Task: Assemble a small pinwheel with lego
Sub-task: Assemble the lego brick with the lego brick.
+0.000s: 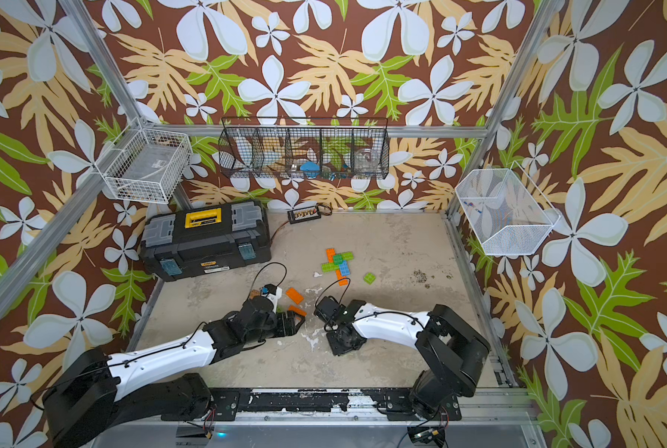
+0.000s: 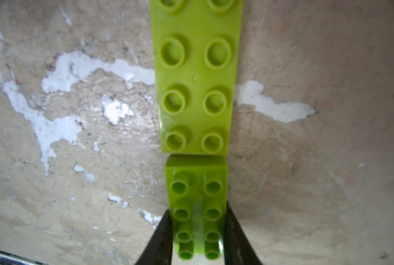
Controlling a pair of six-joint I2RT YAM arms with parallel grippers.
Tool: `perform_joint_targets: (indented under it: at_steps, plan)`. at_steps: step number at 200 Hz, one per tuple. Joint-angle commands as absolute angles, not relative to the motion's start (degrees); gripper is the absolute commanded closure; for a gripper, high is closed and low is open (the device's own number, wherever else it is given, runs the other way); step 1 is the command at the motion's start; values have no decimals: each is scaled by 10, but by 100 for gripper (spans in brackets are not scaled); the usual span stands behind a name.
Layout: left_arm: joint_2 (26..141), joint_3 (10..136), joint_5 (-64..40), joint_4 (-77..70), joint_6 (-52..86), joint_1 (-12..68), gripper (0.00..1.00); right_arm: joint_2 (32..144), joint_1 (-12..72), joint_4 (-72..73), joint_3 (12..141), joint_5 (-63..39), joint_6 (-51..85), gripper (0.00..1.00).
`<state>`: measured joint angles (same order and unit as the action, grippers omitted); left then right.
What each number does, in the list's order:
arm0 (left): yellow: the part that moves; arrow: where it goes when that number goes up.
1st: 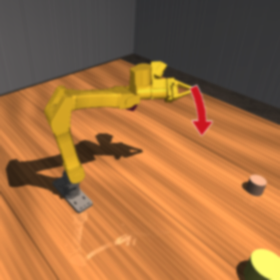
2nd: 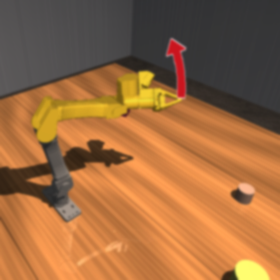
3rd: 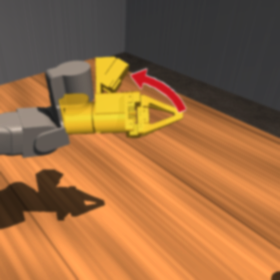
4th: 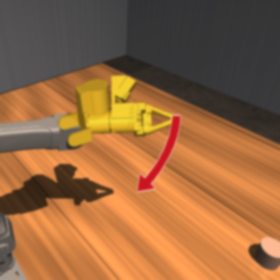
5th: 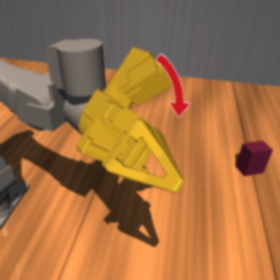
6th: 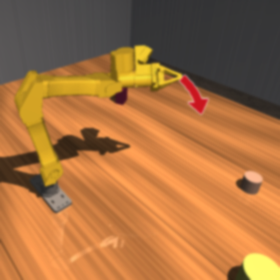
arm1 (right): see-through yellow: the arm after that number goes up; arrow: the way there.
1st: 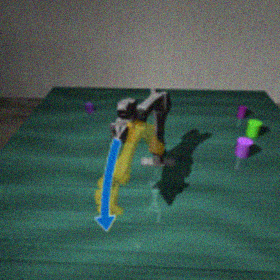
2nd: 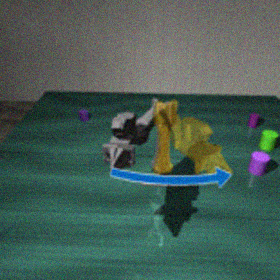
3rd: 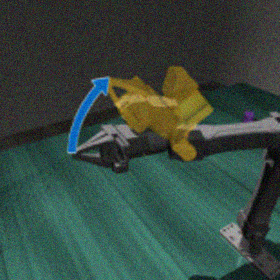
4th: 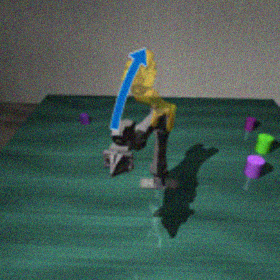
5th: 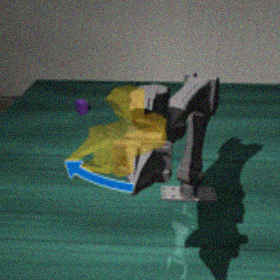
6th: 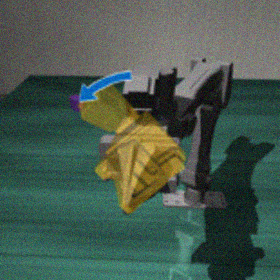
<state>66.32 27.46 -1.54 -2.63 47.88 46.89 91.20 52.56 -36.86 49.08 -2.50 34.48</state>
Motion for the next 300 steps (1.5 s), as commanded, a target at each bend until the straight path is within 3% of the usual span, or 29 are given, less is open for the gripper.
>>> perform_joint_targets:
  at_steps: [1,300]
  plan:
    - [661,272,-13,-29,476,469,20,922,526,-335,492,-14,347,73]
    - [664,272,-15,-30,476,469,20,931,526,-360,496,21,347,71]
